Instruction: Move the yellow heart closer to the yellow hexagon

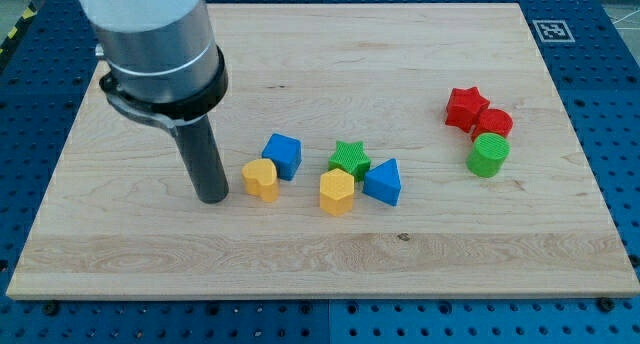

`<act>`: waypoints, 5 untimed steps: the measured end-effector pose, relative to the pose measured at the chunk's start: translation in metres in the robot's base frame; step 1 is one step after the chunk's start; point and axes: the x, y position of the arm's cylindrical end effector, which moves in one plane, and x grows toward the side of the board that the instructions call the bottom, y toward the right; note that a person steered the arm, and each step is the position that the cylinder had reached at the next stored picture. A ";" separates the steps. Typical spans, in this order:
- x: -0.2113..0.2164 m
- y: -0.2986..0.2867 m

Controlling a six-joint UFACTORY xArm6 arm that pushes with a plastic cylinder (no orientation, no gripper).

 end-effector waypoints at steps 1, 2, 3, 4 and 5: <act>0.001 0.001; 0.001 0.008; 0.001 0.023; 0.001 0.037; -0.001 0.052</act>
